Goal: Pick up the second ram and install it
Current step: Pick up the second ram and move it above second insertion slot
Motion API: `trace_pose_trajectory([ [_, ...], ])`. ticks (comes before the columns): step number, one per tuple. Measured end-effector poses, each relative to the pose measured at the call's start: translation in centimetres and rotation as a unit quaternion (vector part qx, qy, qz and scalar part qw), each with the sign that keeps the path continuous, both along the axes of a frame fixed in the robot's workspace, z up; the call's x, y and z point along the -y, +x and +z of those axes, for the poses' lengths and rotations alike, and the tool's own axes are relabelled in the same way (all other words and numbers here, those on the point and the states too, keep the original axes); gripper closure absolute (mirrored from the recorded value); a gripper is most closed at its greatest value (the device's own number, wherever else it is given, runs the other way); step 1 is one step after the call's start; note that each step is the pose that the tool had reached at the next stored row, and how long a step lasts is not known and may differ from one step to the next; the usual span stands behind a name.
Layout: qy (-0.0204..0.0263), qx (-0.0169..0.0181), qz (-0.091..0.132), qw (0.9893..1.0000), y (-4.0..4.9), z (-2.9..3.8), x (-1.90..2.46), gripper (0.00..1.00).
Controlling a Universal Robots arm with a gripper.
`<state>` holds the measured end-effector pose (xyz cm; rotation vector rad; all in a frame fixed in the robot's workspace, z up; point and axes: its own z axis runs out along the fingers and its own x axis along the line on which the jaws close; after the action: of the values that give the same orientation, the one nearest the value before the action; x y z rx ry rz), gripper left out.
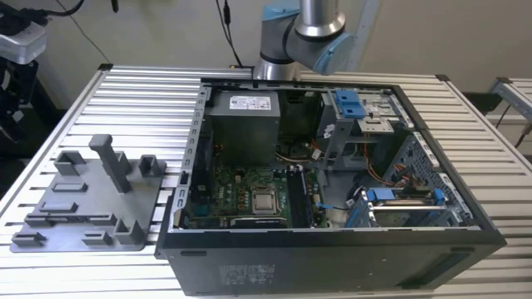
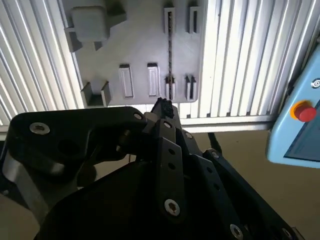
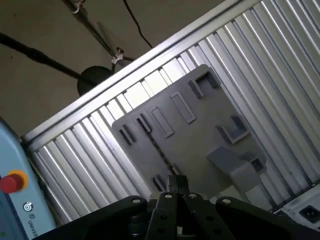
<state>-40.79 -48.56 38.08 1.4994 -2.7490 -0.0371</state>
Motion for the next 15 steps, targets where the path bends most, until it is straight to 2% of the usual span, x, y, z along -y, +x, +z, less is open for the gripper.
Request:
trace_pose_trajectory([
  [3,-0.0005,0.0,0.027,0.9996,0.0,0.0,0.0,0.89],
  [7,-0.0016,0.0,0.063,0.998,0.0,0.0,0.0,0.89],
  [10,-0.0025,0.0,0.09,0.9959,0.0,0.0,-0.02,0.89],
  [15,-0.0038,0.0,0.131,0.9914,0.0,0.0,-0.04,0.89],
])
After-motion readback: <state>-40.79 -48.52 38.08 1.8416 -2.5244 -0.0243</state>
